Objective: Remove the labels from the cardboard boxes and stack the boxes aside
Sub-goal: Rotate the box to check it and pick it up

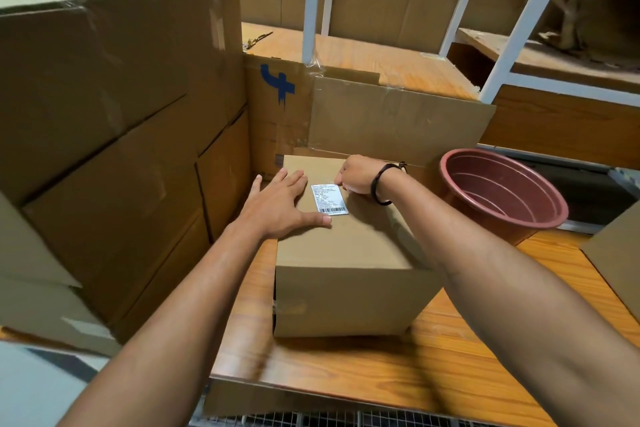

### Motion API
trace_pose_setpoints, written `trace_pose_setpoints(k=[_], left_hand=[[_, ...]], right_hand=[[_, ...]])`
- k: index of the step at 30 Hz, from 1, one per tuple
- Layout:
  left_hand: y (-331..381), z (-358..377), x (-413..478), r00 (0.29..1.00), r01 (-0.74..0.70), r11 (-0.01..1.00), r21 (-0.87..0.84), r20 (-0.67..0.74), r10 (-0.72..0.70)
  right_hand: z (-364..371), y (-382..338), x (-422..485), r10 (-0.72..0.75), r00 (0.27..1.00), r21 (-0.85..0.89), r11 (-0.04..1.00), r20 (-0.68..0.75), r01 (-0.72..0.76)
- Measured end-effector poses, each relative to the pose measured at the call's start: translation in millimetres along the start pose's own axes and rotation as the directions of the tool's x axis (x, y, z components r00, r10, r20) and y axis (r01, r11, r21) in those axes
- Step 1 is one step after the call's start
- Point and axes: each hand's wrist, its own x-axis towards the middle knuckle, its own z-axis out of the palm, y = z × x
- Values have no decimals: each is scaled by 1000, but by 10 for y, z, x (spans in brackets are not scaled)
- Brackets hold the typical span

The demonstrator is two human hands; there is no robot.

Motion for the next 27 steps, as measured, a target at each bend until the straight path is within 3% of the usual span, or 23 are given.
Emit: trace_pose_setpoints(k=[5, 15, 22, 27], left_hand=[[-1, -5, -9, 1000, -7, 1000, -6, -6, 7], [40, -47, -56, 1000, -17, 999, -36, -4, 17], [4, -22, -39, 1000, -26, 999, -45, -2, 26], [-27, 11, -15, 999, -43, 995, -86, 22, 45]], right_hand=[[-77, -169, -61, 44, 999, -81, 996, 27, -41], [-26, -197, 66, 173, 984, 196, 965, 31, -176], [-23, -119, 98, 167, 984, 327, 928, 66, -179], [-118, 0, 66, 100, 972, 576, 791, 211, -207]])
